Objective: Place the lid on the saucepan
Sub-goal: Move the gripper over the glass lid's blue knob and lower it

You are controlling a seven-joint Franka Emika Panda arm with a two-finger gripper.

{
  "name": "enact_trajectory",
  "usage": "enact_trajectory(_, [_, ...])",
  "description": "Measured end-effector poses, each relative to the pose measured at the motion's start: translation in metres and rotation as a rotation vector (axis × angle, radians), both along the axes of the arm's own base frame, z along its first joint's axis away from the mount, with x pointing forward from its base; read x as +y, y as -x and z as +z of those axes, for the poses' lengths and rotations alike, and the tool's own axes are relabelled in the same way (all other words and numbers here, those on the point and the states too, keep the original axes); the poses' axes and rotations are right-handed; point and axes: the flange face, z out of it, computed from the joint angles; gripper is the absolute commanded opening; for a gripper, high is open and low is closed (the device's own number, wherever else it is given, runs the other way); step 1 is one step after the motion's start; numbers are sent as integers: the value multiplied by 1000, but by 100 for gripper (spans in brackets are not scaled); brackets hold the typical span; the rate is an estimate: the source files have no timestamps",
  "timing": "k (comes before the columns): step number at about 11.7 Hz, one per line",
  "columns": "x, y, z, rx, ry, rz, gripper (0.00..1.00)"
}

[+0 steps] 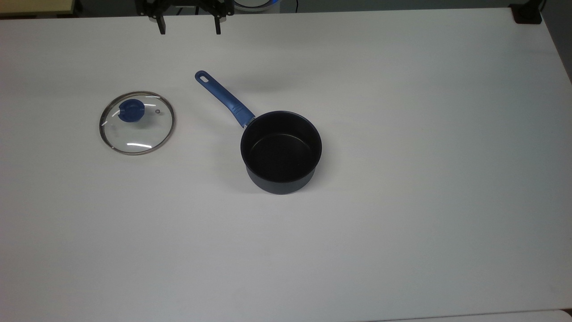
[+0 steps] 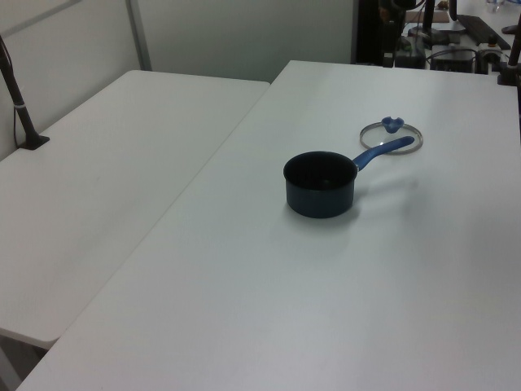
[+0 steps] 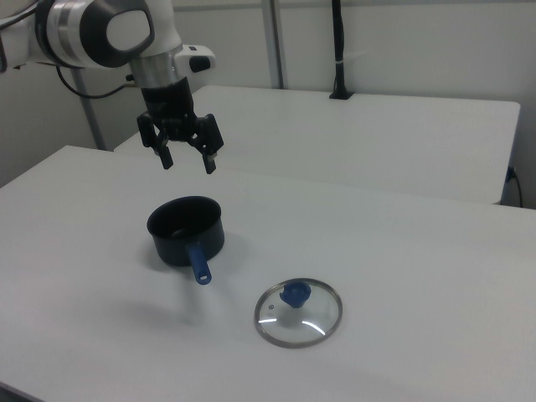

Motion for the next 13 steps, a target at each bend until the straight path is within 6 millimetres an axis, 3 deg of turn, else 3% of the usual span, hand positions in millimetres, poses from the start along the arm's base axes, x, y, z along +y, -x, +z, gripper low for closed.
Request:
enact_trajectory(9, [-3, -1, -1, -5, 1, -5, 100])
enact_trajectory(11, [-16, -10, -3, -57, 7, -25, 100])
enact_trajectory(13, [-40, -26, -27, -81, 19, -56, 100])
